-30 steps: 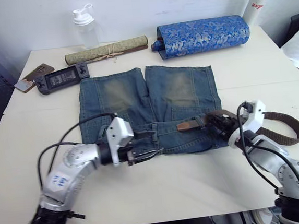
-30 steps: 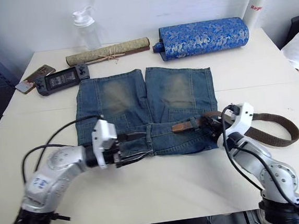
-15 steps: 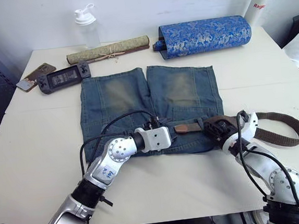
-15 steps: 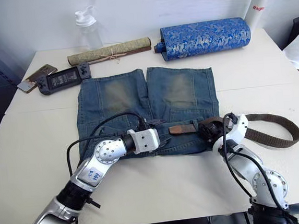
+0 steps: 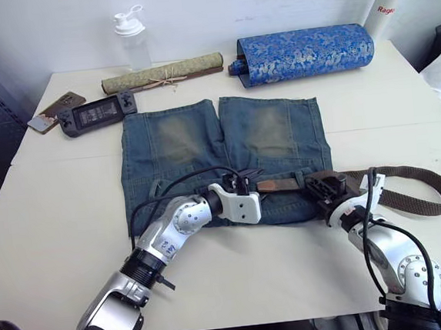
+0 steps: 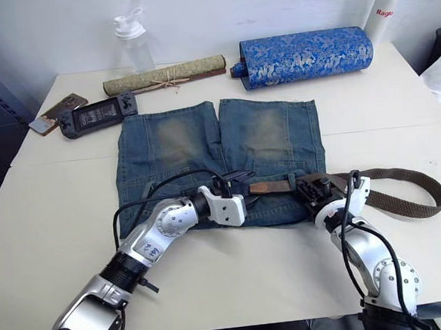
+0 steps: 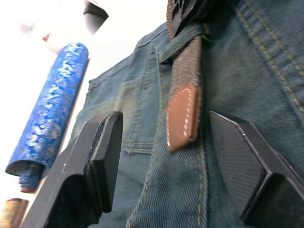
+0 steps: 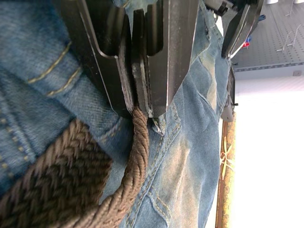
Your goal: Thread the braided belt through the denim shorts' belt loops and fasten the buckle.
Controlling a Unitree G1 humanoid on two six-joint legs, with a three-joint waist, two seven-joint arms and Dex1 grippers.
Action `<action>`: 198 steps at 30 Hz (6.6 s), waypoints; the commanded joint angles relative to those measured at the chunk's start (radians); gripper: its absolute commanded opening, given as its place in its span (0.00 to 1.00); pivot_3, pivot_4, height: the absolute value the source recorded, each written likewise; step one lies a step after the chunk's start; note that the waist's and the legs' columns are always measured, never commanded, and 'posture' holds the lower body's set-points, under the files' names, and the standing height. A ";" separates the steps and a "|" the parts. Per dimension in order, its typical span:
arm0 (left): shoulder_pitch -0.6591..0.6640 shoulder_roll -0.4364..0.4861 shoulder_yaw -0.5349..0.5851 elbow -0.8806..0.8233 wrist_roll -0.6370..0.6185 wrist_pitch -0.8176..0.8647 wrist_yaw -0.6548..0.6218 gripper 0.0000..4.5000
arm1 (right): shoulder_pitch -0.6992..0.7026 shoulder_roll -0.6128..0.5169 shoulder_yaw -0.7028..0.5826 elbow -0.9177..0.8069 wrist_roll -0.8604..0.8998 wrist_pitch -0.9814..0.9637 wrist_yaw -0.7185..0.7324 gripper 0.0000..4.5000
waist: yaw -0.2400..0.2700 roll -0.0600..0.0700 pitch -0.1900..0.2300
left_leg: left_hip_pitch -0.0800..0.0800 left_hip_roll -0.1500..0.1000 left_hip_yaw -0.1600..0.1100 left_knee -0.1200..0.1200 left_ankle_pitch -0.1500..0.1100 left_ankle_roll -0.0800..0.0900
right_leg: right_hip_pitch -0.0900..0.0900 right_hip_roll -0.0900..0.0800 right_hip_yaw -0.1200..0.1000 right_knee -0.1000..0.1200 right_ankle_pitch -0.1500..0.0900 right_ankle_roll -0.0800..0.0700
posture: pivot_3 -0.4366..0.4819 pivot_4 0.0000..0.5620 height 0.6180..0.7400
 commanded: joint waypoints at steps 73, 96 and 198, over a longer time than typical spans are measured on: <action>0.120 0.025 0.095 -0.200 -0.101 0.028 -0.214 0.00 | 0.250 -0.404 0.279 -0.327 -1.091 0.182 0.514 0.02 | -0.001 -0.013 -0.009 | 0.001 0.000 0.000 0.002 0.000 0.000 | 0.002 -0.001 -0.002 -0.002 0.001 0.002 | 0.48 0.27 0.82; 0.263 0.317 0.297 -0.343 -0.184 -0.265 -0.195 0.00 | 0.171 -0.299 0.181 -0.329 -1.049 0.266 0.571 0.02 | -0.018 -0.017 -0.011 | 0.002 0.001 -0.001 0.000 -0.002 0.000 | 0.002 -0.002 -0.001 -0.002 0.001 0.001 | 0.48 0.27 0.82; 0.536 0.388 0.579 -0.783 -0.962 0.708 -0.445 0.41 | 0.032 0.070 0.430 -0.228 -0.688 -0.184 0.376 0.00 | -0.048 -0.008 -0.006 | 0.000 0.001 -0.002 -0.004 0.000 -0.007 | 0.000 0.000 0.004 -0.002 0.000 0.000 | 0.48 0.27 0.82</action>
